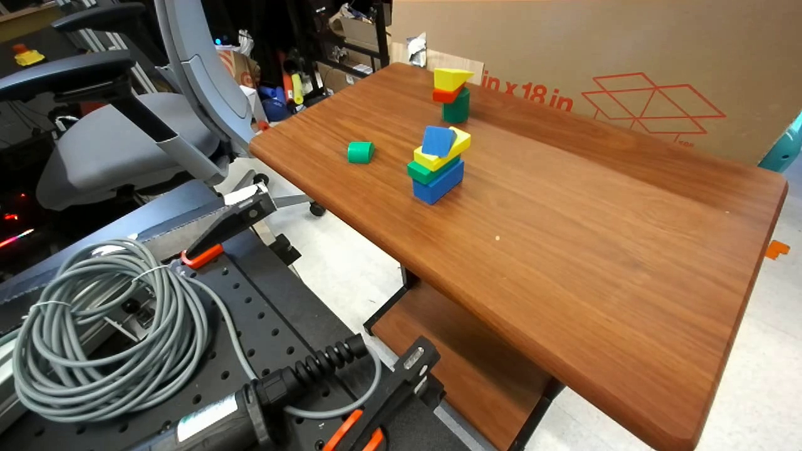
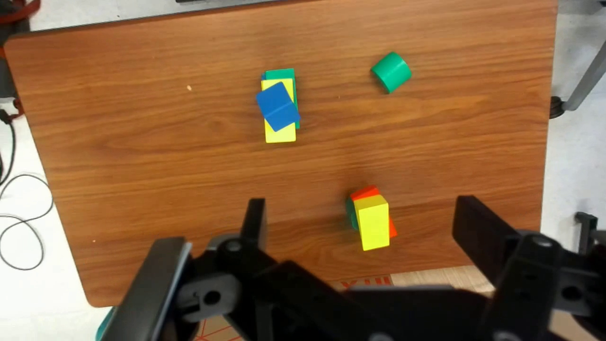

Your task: Put the yellow block on the table

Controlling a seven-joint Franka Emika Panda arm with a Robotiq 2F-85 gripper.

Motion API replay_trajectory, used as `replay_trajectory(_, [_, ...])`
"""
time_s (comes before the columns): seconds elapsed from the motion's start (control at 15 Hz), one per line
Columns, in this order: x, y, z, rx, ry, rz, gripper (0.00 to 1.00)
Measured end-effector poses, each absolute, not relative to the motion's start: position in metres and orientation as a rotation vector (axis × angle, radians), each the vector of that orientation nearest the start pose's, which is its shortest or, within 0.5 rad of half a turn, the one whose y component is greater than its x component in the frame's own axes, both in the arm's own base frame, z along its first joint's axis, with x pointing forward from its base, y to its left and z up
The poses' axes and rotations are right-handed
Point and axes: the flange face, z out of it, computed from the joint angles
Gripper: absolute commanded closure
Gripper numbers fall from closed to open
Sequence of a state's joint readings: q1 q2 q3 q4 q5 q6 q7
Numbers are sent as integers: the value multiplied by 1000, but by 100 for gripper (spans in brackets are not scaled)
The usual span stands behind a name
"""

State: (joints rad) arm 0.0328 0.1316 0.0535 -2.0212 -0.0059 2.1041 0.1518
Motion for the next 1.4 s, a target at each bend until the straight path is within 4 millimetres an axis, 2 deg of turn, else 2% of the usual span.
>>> replay_trajectory(0.2, [594,69,362,-3171,142,91,0])
replay_trajectory(0.47, [615,89,334,-3173,150,130,0])
replay_trajectory(0.93, [649,102,300,-3179,138,153,0])
replay_trajectory(1.4, [664,113,265,-3193,117,257,0])
